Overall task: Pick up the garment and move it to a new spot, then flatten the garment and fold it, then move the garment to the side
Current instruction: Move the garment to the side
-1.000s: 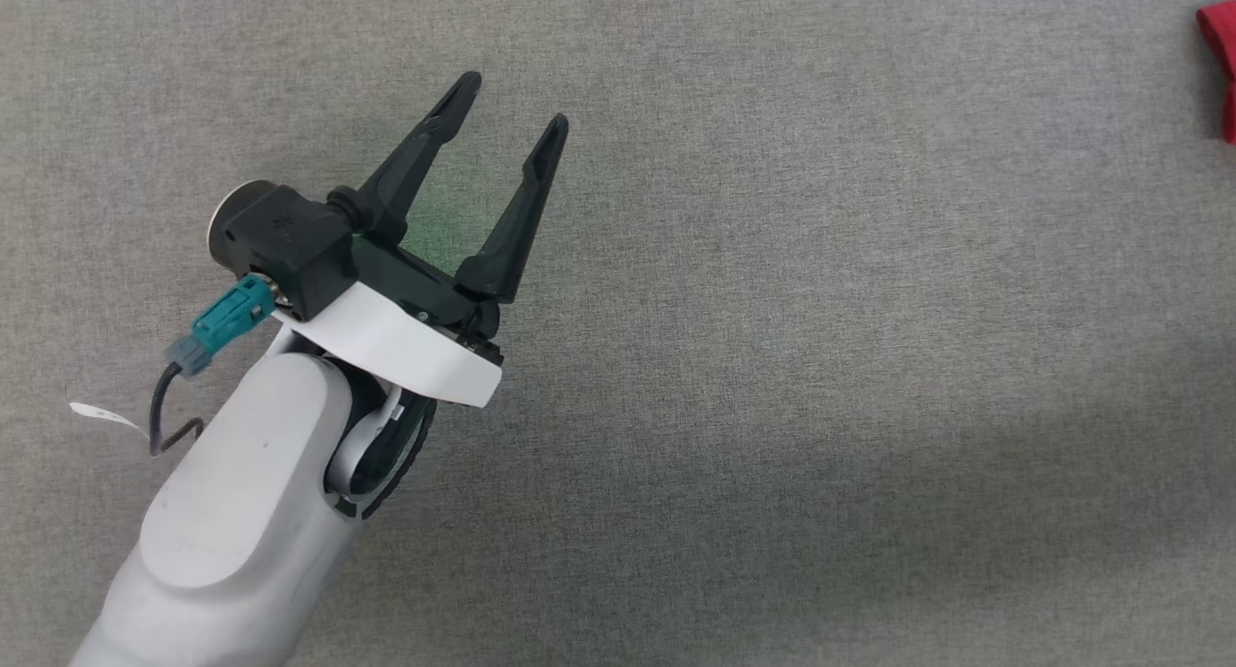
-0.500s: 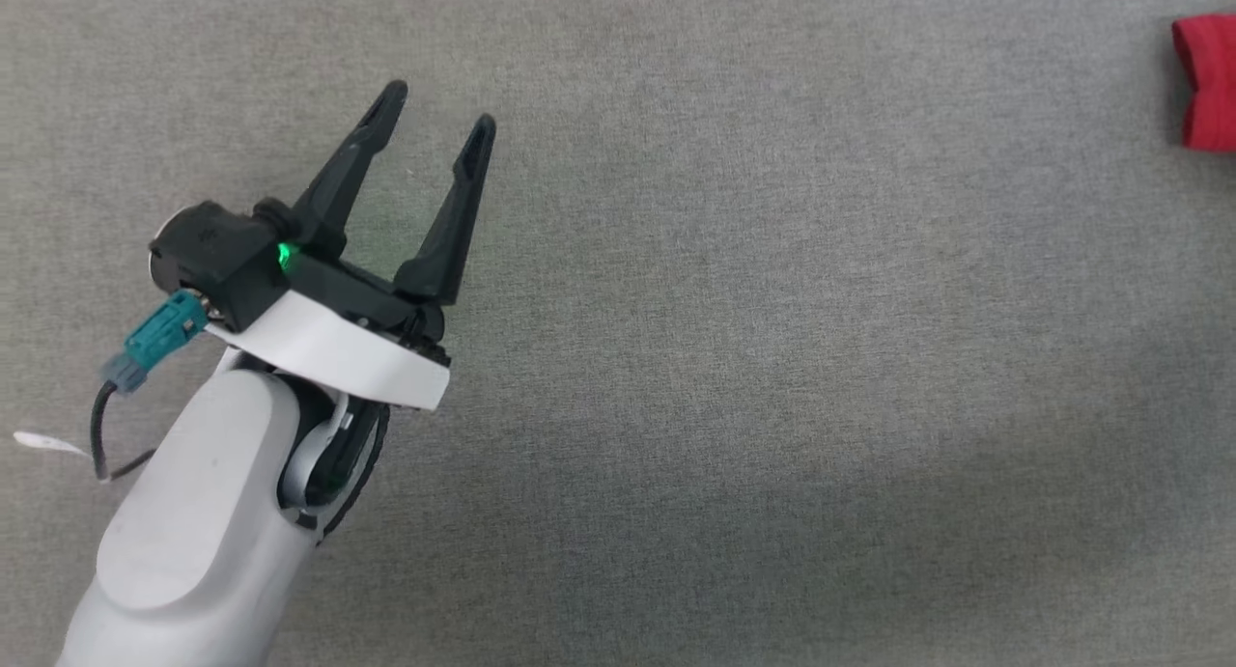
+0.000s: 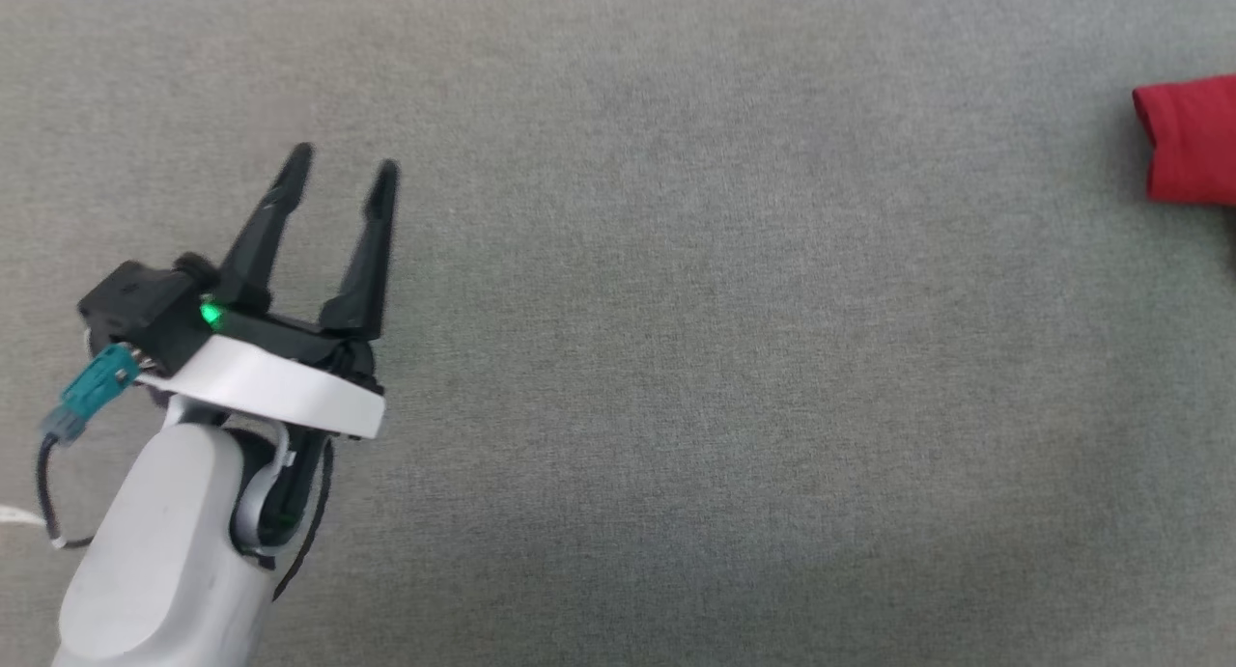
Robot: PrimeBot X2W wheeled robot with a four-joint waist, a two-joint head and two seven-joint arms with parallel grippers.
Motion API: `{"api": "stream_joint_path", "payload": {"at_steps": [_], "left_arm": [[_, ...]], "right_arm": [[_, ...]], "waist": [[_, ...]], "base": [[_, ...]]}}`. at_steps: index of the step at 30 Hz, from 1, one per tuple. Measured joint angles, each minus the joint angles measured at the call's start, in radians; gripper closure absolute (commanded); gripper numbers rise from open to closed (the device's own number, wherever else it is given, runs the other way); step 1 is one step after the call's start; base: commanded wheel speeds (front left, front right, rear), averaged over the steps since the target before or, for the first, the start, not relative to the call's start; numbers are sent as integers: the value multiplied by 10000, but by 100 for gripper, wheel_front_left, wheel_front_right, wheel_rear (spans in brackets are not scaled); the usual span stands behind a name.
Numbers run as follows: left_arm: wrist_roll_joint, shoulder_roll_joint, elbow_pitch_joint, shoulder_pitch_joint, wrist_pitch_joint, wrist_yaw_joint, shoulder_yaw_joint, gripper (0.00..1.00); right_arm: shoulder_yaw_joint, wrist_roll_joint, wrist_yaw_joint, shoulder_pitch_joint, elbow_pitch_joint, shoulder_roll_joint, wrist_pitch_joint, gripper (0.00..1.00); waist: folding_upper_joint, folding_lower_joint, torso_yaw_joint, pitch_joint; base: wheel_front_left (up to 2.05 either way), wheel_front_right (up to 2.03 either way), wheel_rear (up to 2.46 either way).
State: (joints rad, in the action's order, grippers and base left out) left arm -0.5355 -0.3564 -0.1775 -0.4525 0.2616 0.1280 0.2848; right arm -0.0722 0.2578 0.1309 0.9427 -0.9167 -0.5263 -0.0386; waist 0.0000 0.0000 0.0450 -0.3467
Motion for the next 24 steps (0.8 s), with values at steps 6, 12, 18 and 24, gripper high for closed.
{"api": "stream_joint_path", "payload": {"at_steps": [6,12,18,24], "left_arm": [[98,121,-115,552,0,0,-583,0],[372,257,-105,1171,0,0,-1151,0],[673,443,35,1941,0,0,-1680,0],[922,573,148,2949,0,0,-2142,0]], "right_arm": [[-639,725,0,-928,865,259,-531,0],[-1124,1091,0,-1972,1756,453,-1202,0],[-1221,1225,0,-2983,2408,656,-1647,0],[-1032,1302,0,-4219,3204,934,-1954,0]], "waist": [[0,0,-133,454],[0,0,-295,892],[0,0,-434,1311],[0,0,-613,1820]], "base": [[0,0,0],[0,0,0],[0,0,0],[0,0,0]]}}
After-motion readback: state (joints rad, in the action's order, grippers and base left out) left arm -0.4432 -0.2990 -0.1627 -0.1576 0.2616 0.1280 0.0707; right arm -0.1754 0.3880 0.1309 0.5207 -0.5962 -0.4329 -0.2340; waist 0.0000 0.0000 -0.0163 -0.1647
